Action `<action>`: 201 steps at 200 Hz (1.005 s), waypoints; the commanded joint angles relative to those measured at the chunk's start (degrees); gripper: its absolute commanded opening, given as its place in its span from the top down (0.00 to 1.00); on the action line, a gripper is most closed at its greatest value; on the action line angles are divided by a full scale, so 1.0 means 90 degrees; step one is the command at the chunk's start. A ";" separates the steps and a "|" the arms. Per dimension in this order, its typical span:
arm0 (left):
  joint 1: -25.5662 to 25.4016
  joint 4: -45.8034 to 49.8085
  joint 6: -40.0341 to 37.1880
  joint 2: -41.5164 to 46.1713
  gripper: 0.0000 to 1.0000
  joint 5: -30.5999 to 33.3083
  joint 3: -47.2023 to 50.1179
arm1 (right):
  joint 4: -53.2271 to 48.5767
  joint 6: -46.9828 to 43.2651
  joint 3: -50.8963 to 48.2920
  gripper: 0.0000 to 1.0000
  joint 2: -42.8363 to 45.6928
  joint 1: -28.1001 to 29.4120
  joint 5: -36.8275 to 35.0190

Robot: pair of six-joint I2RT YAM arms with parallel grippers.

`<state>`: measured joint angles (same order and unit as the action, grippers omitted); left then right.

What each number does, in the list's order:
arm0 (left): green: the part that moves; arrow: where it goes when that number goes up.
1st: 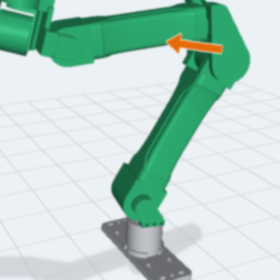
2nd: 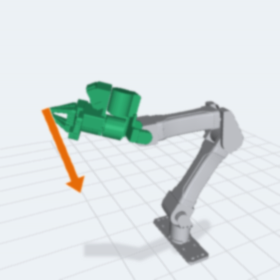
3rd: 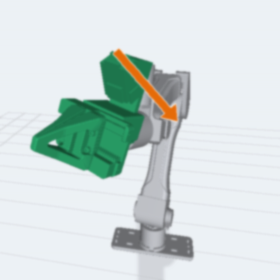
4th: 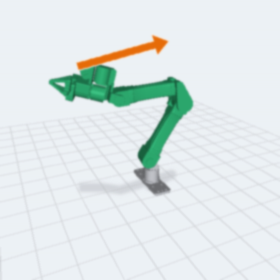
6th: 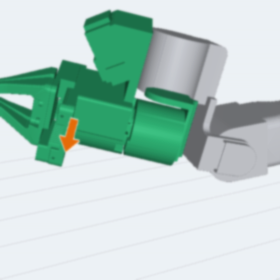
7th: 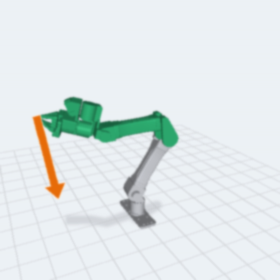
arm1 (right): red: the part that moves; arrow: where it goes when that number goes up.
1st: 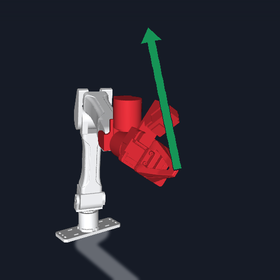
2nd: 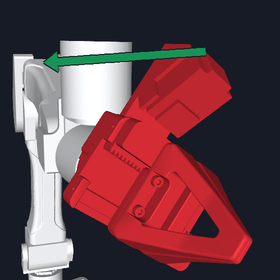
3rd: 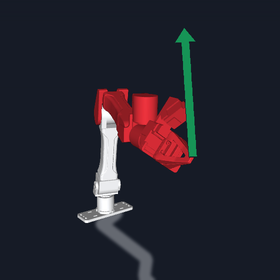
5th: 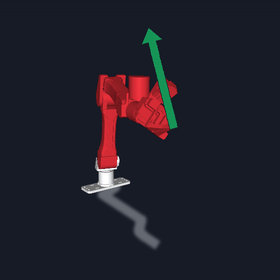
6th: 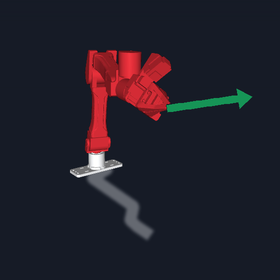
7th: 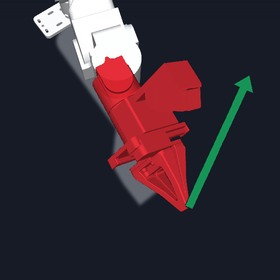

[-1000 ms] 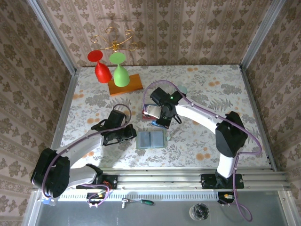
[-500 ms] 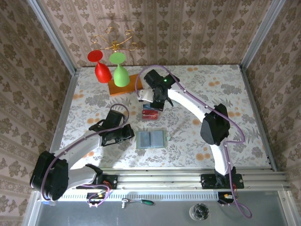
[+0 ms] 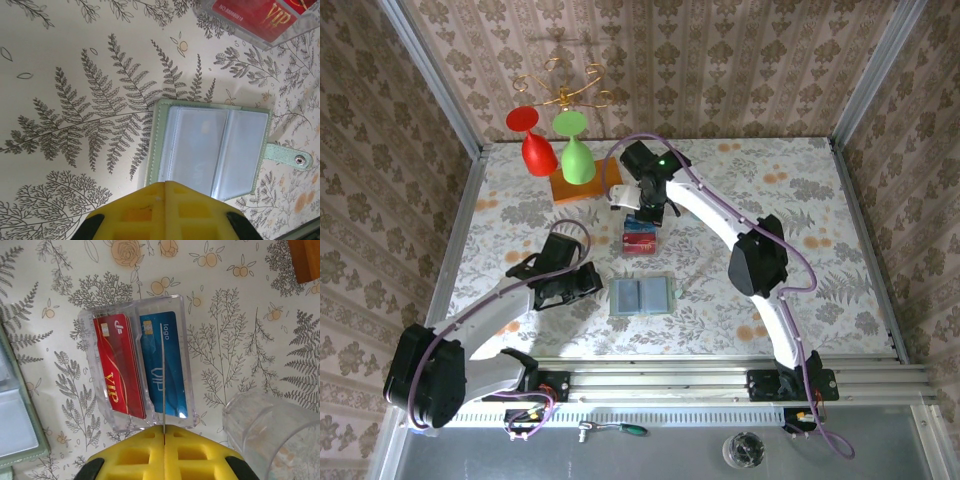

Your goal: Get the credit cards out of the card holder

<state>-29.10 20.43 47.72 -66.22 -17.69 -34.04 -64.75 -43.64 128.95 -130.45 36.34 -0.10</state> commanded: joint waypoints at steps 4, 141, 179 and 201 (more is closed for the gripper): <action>0.0096 0.0128 -0.0054 0.0177 0.93 0.0022 0.0125 | -0.0276 -0.0167 0.0524 0.97 -0.0336 -0.0034 -0.0082; 0.0217 -0.0201 0.0000 0.0028 0.92 -0.0191 0.0247 | -0.0065 0.0073 0.0418 0.81 -0.0263 -0.0022 -0.0522; 0.0222 -0.0468 0.0028 -0.0134 0.93 -0.0212 0.0281 | 0.0771 0.1103 -0.0562 0.79 0.0402 -0.0014 -0.0347; 0.0222 -0.0767 0.0059 -0.0284 0.94 -0.0289 0.0282 | 0.1448 0.1982 -0.1454 0.78 0.0948 0.0047 -0.0230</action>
<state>-27.64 16.82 47.86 -67.53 -19.05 -31.99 -58.72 -35.86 121.82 -129.01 36.25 -2.81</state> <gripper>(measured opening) 0.070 0.213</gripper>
